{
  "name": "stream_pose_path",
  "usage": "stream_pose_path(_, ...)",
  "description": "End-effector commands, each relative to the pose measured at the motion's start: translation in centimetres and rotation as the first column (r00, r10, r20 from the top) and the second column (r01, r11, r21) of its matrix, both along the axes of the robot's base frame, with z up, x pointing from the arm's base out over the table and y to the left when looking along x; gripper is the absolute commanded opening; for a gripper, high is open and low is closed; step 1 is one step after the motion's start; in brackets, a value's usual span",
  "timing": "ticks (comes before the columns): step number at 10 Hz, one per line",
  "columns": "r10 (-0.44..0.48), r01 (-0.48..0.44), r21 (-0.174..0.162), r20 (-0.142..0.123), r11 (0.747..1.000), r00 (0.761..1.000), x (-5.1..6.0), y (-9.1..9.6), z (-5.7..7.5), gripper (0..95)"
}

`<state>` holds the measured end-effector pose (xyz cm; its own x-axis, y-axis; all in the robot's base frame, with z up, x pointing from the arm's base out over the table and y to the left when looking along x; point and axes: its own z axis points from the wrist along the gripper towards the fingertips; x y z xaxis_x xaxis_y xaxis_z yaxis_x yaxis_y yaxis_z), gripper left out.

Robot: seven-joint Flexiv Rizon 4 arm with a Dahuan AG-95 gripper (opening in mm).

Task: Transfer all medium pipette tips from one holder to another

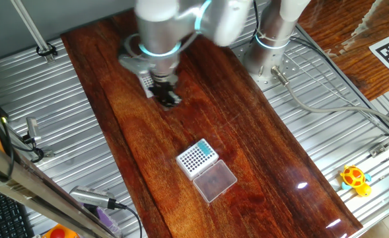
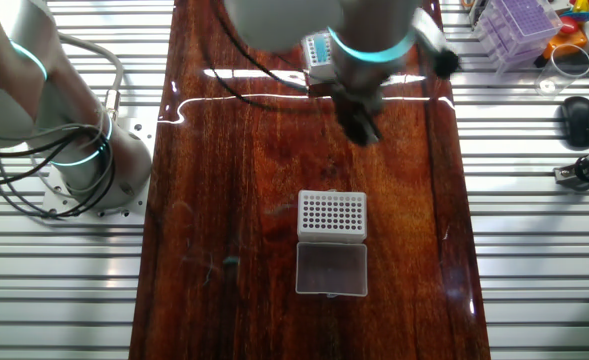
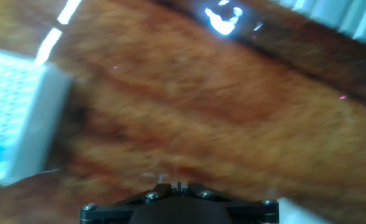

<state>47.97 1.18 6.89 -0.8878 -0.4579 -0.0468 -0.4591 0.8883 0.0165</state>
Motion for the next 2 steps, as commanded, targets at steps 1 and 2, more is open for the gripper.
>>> stream_pose_path(1, 0.203, -0.203, 0.000, -0.004, 0.979, 0.979, 0.19, -1.87, 0.43, 0.0)
stream_pose_path(2, 0.211, -0.211, -0.004, -0.007, 0.978, 0.978, 0.17, -1.87, 0.42, 0.0)
